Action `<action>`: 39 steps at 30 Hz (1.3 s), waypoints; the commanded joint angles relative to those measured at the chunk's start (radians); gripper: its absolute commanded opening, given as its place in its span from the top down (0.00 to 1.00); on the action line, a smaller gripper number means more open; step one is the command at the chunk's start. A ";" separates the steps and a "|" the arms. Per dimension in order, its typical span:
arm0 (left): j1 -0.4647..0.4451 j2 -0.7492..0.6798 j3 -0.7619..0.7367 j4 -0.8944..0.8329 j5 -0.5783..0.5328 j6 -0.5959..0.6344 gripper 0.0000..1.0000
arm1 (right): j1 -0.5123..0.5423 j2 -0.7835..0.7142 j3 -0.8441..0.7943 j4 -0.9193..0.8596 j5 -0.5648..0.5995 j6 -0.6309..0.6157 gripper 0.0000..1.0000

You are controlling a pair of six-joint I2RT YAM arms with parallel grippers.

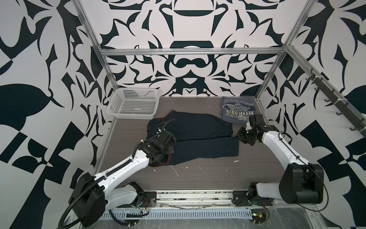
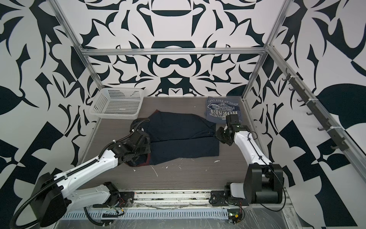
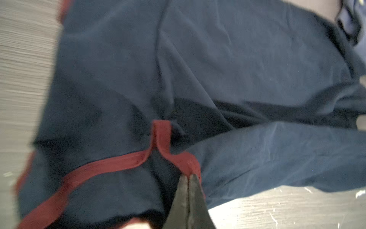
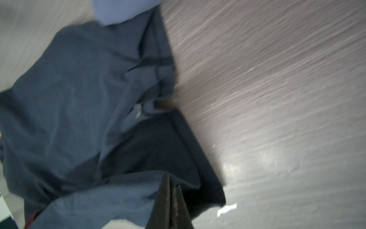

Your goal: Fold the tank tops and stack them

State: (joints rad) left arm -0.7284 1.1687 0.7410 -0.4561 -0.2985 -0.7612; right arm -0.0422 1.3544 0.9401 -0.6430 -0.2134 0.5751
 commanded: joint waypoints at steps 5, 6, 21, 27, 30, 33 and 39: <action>0.005 -0.030 -0.033 -0.044 0.024 0.010 0.68 | -0.069 0.008 0.043 0.030 0.046 -0.019 1.00; 0.012 -0.061 -0.032 -0.087 -0.021 -0.004 0.63 | -0.080 0.000 0.041 0.023 0.051 -0.022 1.00; 0.103 0.098 0.094 -0.526 -0.010 -0.244 0.46 | -0.097 -0.054 -0.025 0.040 0.032 -0.029 1.00; 0.102 0.190 0.103 -0.521 -0.037 -0.245 0.59 | -0.097 -0.058 -0.026 0.035 0.025 -0.033 1.00; 0.103 0.206 0.096 -0.517 -0.029 -0.248 0.67 | -0.097 -0.062 -0.023 0.026 0.035 -0.034 1.00; 0.102 0.190 0.082 -0.513 -0.024 -0.254 0.80 | -0.098 -0.073 -0.017 0.017 0.051 -0.032 1.00; 0.106 0.000 0.157 -0.614 -0.189 -0.229 1.00 | -0.105 -0.097 0.063 -0.045 0.064 -0.045 1.00</action>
State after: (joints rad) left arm -0.6239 1.2762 0.8265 -0.9482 -0.3592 -0.9916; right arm -0.1398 1.2968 0.9237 -0.6491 -0.1783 0.5488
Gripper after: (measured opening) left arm 0.047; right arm 0.054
